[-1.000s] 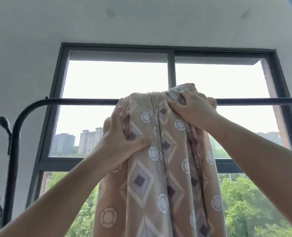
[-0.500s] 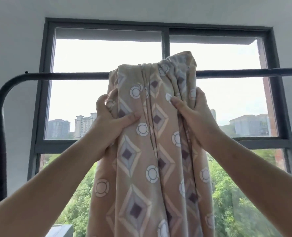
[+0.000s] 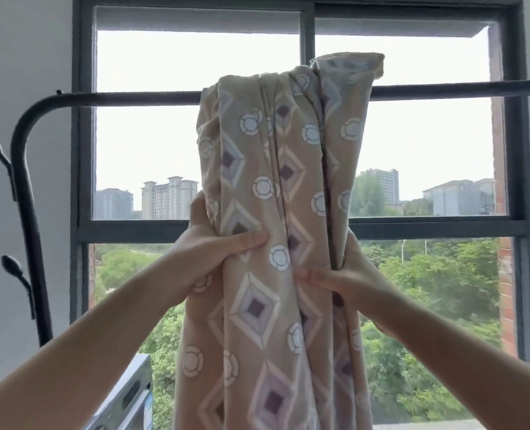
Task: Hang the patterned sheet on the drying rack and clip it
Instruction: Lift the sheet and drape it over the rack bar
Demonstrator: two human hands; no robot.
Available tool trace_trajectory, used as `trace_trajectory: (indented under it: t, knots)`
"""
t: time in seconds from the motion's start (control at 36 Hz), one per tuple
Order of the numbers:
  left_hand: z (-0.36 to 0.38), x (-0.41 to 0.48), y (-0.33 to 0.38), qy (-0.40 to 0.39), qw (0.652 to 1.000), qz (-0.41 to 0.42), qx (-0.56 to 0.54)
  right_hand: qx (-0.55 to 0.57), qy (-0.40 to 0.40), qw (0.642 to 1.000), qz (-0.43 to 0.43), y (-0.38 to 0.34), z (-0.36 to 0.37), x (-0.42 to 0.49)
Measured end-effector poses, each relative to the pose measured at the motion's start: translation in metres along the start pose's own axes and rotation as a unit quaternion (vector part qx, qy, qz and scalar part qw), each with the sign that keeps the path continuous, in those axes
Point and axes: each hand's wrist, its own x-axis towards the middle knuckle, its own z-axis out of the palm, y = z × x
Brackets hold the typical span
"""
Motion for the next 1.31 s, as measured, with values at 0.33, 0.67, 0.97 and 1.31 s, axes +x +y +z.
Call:
trace_trajectory:
  t: [0.33, 0.67, 0.97, 1.31]
  knots:
    - [0.001, -0.004, -0.013, 0.025, 0.996, 0.014, 0.088, -0.061, 0.089, 0.992, 0.060, 0.017, -0.008, -0.006]
    - [-0.009, 0.054, 0.080, 0.085, 0.970, 0.195, 0.119, -0.028, 0.150, 0.984, -0.089, -0.076, -0.039, 0.063]
    - [-0.016, 0.131, 0.126, 0.015, 0.958, 0.178, 0.224, -0.151, 0.161, 0.964, -0.151, -0.121, -0.056, 0.136]
    - [-0.021, 0.190, 0.143, 0.131, 0.851, 0.128, 0.492, -0.424, 0.238, 0.862, -0.141, -0.148, -0.058, 0.204]
